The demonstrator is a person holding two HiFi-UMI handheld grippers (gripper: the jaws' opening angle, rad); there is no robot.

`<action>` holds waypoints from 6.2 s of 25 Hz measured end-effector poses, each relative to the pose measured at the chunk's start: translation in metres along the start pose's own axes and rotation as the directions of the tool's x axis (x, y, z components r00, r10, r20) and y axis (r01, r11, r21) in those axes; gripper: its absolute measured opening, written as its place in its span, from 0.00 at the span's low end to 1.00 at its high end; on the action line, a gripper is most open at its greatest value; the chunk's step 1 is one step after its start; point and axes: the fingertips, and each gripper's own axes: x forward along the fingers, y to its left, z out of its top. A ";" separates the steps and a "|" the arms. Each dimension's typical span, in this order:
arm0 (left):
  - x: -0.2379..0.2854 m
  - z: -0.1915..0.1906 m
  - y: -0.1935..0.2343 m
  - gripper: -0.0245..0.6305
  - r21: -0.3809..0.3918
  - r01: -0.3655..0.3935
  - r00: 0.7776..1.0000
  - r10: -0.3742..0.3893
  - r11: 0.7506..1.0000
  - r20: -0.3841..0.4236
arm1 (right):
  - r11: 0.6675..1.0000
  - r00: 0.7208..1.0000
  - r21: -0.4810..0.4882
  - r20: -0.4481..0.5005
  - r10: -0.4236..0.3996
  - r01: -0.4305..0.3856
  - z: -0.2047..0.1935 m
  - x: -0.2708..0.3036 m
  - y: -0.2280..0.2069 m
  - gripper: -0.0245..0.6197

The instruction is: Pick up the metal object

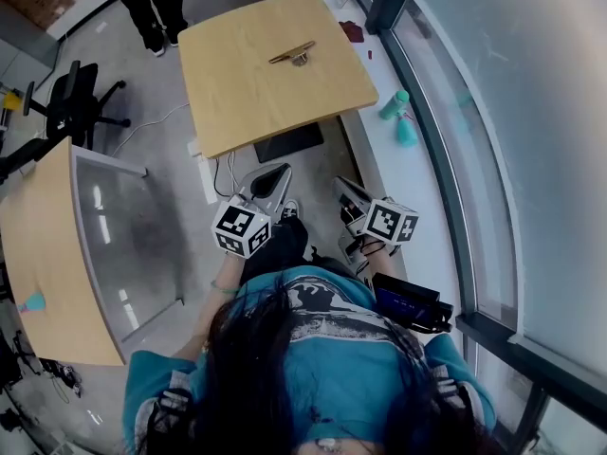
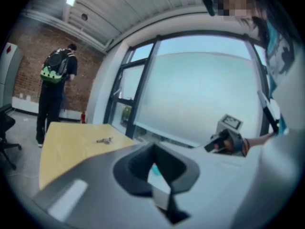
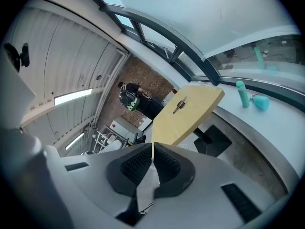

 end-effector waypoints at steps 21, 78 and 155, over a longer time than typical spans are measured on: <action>0.102 0.030 0.155 0.08 0.043 0.028 0.998 -0.026 0.999 -0.057 | 0.997 0.999 0.064 -0.016 -0.033 0.034 0.098 0.139 -0.017 0.07; 0.339 -0.064 0.296 0.18 0.464 0.039 0.818 0.238 0.885 -0.524 | 0.998 0.957 0.065 -0.290 0.015 0.004 0.214 0.206 -0.128 0.07; -0.118 -0.090 -0.158 0.17 0.480 -0.117 0.907 0.290 0.869 -0.304 | 0.995 0.951 -0.026 -0.297 0.082 -0.094 -0.157 -0.122 0.013 0.07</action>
